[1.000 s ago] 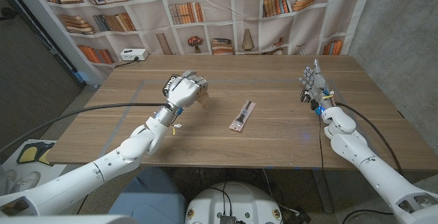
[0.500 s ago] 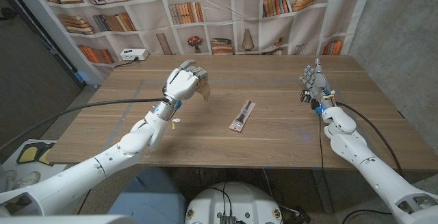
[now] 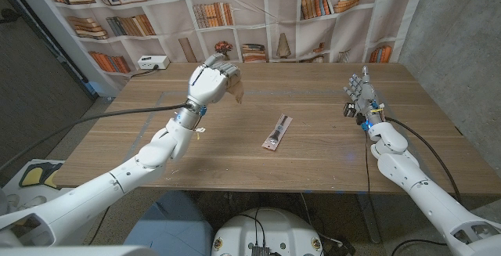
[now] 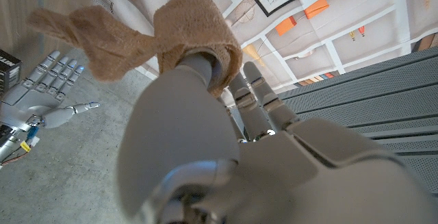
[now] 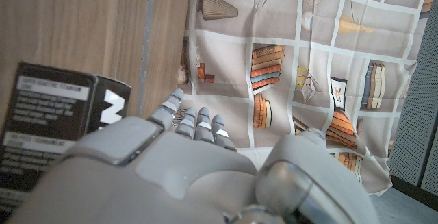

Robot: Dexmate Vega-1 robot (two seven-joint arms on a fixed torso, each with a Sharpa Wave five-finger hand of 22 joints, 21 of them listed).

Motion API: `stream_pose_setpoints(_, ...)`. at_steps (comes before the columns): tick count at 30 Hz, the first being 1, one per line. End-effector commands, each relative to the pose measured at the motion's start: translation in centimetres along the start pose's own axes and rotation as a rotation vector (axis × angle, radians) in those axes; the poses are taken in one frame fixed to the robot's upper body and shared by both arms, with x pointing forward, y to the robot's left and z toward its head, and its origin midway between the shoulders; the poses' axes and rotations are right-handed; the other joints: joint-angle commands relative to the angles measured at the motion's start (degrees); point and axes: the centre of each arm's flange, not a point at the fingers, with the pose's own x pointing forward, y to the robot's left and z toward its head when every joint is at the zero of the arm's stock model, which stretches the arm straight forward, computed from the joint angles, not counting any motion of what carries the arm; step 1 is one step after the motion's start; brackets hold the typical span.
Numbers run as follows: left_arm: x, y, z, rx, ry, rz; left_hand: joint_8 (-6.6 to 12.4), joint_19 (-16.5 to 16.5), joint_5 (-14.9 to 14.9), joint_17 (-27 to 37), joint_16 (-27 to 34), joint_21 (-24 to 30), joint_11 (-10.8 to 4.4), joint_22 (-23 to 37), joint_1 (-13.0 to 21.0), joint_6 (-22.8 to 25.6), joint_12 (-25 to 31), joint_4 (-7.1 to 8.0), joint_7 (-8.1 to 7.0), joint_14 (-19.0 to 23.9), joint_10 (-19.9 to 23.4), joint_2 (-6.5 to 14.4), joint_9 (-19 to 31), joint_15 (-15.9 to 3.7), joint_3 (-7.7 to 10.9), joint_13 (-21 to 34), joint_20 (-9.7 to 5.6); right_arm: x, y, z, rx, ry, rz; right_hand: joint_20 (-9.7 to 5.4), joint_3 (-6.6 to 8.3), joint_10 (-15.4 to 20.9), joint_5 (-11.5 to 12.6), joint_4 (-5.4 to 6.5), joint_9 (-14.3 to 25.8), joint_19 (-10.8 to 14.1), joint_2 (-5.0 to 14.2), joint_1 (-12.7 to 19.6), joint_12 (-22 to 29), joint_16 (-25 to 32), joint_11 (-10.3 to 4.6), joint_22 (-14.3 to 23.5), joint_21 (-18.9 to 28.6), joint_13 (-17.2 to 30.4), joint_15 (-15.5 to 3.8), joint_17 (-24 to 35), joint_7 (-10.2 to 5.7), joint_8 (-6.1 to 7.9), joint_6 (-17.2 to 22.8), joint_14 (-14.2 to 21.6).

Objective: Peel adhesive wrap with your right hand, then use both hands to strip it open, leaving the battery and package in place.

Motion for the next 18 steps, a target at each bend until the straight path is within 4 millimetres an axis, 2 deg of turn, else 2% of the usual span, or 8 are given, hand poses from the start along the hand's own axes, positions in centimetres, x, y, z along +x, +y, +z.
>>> stream_pose_setpoints(1,1.7,1.8,0.4,-0.006,-0.035,0.103,0.28,-0.33,0.18,0.49,-0.19,0.57,-0.06,0.23,0.21,-0.06,-0.13,0.00,-0.22,3.52,-0.17,0.56,0.12,-3.93,-0.03,0.18,0.07,0.1,0.0,0.0,0.012,-0.011,0.001,0.17,0.08,0.24,-0.10,-0.07,0.17,0.25,0.54,-0.14,0.28,0.53,-0.10,0.30,0.31,0.24,-0.34,0.23,-0.14,0.11,-0.04,-0.23)
stream_pose_setpoints(11,2.1,3.5,0.0,-0.014,-0.037,0.158,0.27,-1.17,0.15,1.26,-0.51,1.22,-0.04,0.44,0.31,-0.55,-0.19,0.14,-0.33,3.02,-0.86,0.81,-0.09,-3.92,-0.01,0.34,0.08,0.0,-0.3,-0.3,0.028,-0.014,-0.001,0.20,0.11,0.30,-0.11,-0.07,0.17,0.29,0.54,-0.16,0.30,0.54,-0.11,0.30,0.32,0.24,-0.39,0.23,-0.18,0.10,-0.04,-0.19)
stream_pose_setpoints(18,2.4,3.7,0.3,-0.028,-0.029,0.187,0.16,-1.85,0.11,1.71,-0.78,1.58,-0.05,0.57,0.28,-1.08,-0.22,0.32,-0.56,2.64,-1.23,0.98,-0.22,-3.91,0.02,0.40,0.03,0.0,-0.3,-0.3,0.031,-0.018,0.001,0.17,0.11,0.34,-0.12,-0.06,0.17,0.33,0.53,-0.22,0.31,0.55,-0.05,0.30,0.32,0.24,-0.41,0.23,-0.23,0.10,-0.02,-0.16)
